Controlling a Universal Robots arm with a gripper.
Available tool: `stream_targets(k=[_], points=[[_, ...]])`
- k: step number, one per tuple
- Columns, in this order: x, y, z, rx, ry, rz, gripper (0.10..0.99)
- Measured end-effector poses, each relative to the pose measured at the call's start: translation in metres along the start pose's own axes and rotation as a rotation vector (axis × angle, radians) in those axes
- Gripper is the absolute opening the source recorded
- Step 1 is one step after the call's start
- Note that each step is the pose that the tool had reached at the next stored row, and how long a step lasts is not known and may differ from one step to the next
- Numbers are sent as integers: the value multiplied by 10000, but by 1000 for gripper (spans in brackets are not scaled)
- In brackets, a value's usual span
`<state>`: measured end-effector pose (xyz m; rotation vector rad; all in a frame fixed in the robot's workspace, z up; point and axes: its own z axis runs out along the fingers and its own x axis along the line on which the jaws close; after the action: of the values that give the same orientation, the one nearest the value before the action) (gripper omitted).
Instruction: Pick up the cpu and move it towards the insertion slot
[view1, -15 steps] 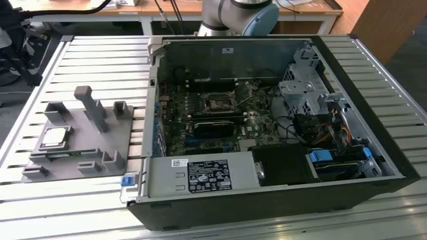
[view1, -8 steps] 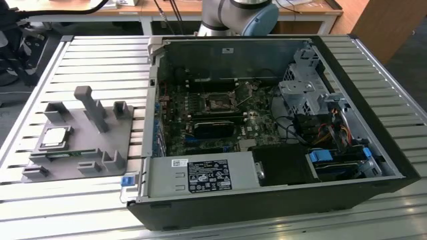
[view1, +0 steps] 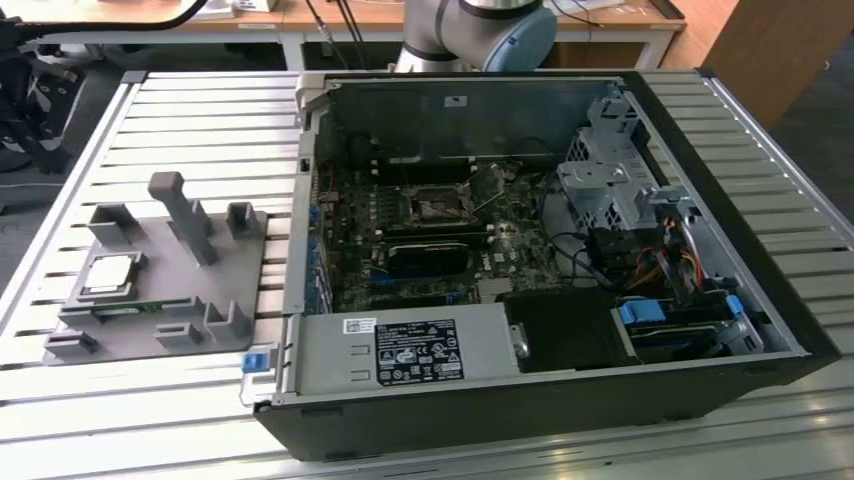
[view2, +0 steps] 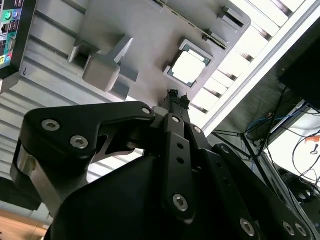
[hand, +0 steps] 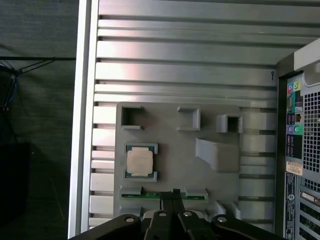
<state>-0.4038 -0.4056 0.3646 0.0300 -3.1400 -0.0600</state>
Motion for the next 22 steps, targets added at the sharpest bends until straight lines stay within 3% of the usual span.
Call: stream_targets(k=[14,22], points=[[93,-3,45,19,-1,0,106],[142,-12,129,34,-1,0,106]])
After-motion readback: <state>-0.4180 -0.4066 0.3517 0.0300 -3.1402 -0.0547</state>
